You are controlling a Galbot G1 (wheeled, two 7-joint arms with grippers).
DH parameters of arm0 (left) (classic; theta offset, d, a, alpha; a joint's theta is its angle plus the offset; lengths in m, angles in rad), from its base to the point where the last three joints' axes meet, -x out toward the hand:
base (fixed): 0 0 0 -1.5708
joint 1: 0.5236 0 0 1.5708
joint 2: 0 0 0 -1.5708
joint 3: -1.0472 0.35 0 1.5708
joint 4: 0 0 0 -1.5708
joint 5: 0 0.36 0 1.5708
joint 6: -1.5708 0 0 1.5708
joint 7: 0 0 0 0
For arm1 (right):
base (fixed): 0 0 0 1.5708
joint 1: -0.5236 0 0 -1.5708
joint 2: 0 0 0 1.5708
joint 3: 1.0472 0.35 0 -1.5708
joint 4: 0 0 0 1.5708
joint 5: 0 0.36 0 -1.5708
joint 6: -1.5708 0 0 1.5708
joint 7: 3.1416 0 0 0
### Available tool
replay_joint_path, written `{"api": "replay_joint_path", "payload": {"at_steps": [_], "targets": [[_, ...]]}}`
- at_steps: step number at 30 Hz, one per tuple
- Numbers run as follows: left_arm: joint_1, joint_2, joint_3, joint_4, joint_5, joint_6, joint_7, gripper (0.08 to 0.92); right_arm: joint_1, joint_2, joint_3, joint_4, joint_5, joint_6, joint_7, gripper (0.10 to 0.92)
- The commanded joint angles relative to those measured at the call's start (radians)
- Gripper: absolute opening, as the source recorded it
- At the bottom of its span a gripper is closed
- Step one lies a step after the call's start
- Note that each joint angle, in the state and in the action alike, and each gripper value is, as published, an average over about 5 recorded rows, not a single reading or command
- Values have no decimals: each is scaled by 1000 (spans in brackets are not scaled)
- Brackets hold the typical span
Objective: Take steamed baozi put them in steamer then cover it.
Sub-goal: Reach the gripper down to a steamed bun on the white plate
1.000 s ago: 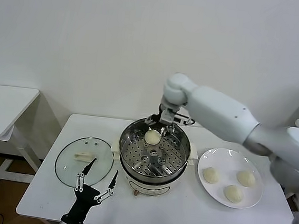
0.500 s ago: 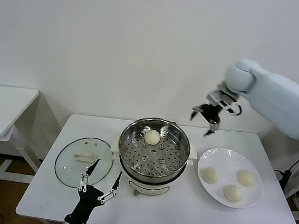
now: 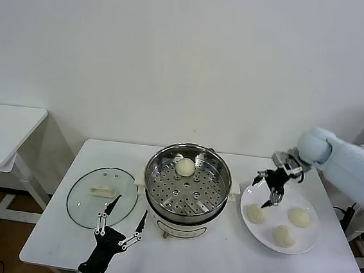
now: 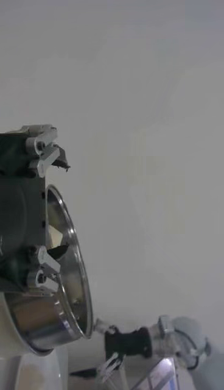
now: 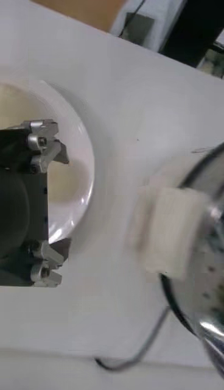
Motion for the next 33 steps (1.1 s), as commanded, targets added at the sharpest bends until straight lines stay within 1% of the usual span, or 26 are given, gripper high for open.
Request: {"api": "replay_joint_path", "payload": {"at_steps": [1, 13, 15, 21, 24, 27, 30, 33], "targets": [[1, 0, 3, 3, 2, 0, -1, 823, -154, -26, 65, -29, -30, -39, 66, 823], [2, -2, 3, 4, 1, 0, -2, 823, -182, 5, 112, -76, -62, -35, 78, 821], [3, -2, 3, 3, 1, 0, -2, 823, -183, 5, 117, -77, -62, -36, 79, 804], [-1, -2, 5, 0, 0, 3, -3, 823, -148, -9, 120, -59, -47, -39, 79, 705], [-4, -1, 9, -2, 0, 3, -3, 823, -80, -22, 82, -42, -26, -42, 72, 677], [-6, 0, 12, -5, 0, 3, -4, 823, 36, -34, 10, -14, 5, -46, 53, 664], [-9, 3, 14, -8, 0, 1, -4, 823, 199, -30, -101, 14, 49, -50, 6, 660], [-12, 6, 17, -9, 0, 0, -4, 823, 399, 0, -237, 49, 129, -59, -48, 655]]}}
